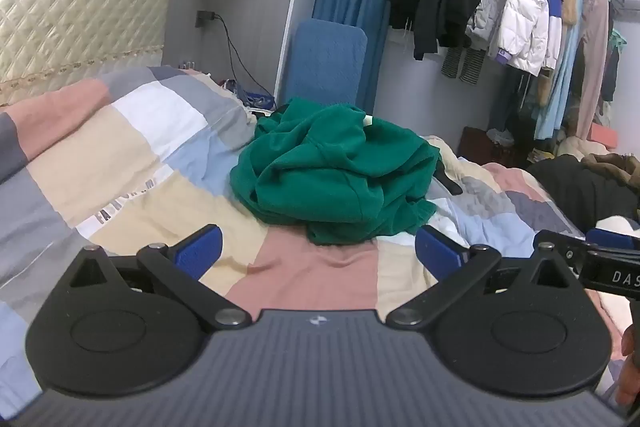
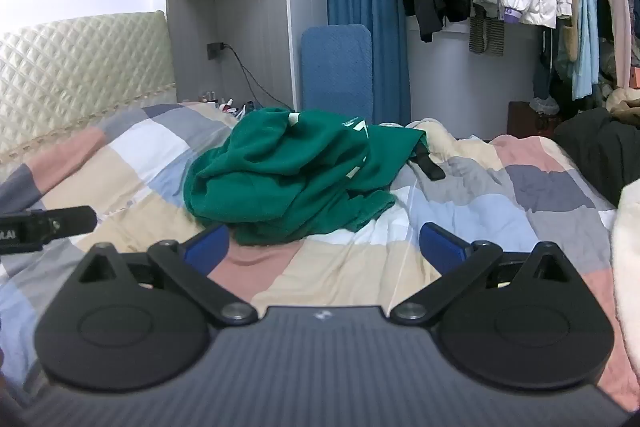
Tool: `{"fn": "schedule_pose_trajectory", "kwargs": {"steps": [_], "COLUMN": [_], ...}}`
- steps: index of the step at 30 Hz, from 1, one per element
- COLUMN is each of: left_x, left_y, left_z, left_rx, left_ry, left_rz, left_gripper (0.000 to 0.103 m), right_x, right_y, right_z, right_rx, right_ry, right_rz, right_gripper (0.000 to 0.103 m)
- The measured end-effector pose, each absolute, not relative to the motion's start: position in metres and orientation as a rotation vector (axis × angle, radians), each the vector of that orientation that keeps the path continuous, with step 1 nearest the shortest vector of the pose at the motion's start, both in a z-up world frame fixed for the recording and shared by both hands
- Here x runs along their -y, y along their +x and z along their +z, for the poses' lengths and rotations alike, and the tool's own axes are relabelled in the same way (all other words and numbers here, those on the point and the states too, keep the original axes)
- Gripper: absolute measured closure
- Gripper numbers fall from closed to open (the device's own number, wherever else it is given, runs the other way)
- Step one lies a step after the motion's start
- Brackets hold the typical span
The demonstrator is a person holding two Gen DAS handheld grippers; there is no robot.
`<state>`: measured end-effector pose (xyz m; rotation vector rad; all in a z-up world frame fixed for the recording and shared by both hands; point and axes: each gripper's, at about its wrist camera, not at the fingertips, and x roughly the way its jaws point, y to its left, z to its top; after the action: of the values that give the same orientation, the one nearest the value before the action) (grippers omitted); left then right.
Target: Fold large clothes
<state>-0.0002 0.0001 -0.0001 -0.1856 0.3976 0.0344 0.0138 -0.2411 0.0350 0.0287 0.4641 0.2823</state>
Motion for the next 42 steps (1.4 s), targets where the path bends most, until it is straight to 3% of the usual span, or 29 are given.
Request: {"fn": "schedule_pose_trajectory", "kwargs": {"steps": [42], "left_x": [0.007], "left_y": [-0.001], "left_z": [-0.001], "left_rx": [-0.387], "left_ry": [-0.176], "left_rz": [0.037], "left_gripper": [0.000], "right_x": [0.236], "right_y": [0.008], "right_z": [0.037], "right_rx": [-0.442], "right_ry": [0.008], "right_rz": [0.276], "right_gripper": [0.000]}}
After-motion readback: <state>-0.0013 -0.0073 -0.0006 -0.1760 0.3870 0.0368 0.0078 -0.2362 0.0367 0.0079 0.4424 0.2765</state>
